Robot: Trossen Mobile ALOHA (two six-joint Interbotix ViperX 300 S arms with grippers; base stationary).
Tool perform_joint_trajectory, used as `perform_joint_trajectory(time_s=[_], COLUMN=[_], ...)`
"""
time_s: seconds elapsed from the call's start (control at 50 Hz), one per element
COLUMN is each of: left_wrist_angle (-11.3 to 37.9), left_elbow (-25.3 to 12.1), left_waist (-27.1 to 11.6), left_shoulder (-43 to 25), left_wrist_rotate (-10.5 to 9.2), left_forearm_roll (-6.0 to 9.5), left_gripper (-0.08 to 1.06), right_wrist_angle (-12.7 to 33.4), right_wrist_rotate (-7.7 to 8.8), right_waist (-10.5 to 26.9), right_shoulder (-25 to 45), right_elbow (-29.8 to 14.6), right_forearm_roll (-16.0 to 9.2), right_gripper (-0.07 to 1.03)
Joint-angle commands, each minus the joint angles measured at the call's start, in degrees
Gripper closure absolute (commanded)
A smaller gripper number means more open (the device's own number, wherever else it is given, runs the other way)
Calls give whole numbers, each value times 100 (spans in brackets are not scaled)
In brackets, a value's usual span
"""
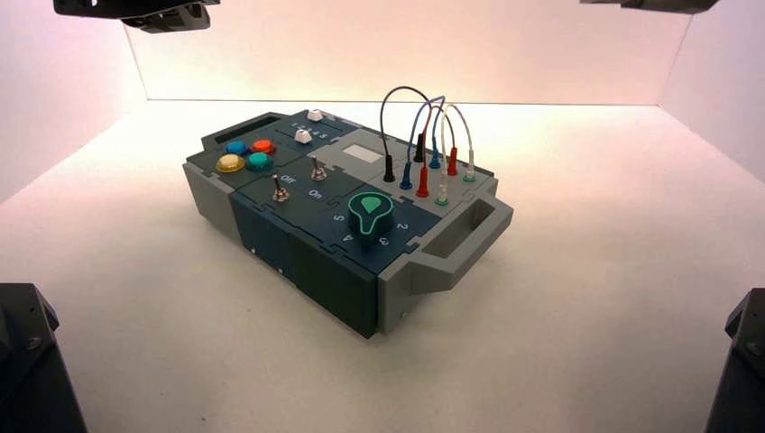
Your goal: Open right gripper.
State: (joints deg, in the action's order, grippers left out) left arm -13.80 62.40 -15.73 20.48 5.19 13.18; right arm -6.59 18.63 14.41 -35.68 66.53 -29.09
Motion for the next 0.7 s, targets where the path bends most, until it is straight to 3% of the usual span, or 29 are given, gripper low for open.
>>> perform_joint_trajectory(time_s=[0.02,0.16,0.7], left_wrist_angle=[-62,-53,-62], left_elbow=[-167,-167,-176], left_waist=[26,26,35], left_shoulder=[53,44,35], left_wrist_rotate=[18,18,44], left_forearm_roll=[0,0,-9], left_gripper=[101,101,101], right_wrist_angle=[-70,-35,44], right_wrist_rotate=[9,0,-9], right_waist=[0,0,0], right_shoulder=[35,44,-193], right_elbow=[-132,-167,-132], right_forearm_roll=[9,0,0], right_gripper=[11,-3,-3])
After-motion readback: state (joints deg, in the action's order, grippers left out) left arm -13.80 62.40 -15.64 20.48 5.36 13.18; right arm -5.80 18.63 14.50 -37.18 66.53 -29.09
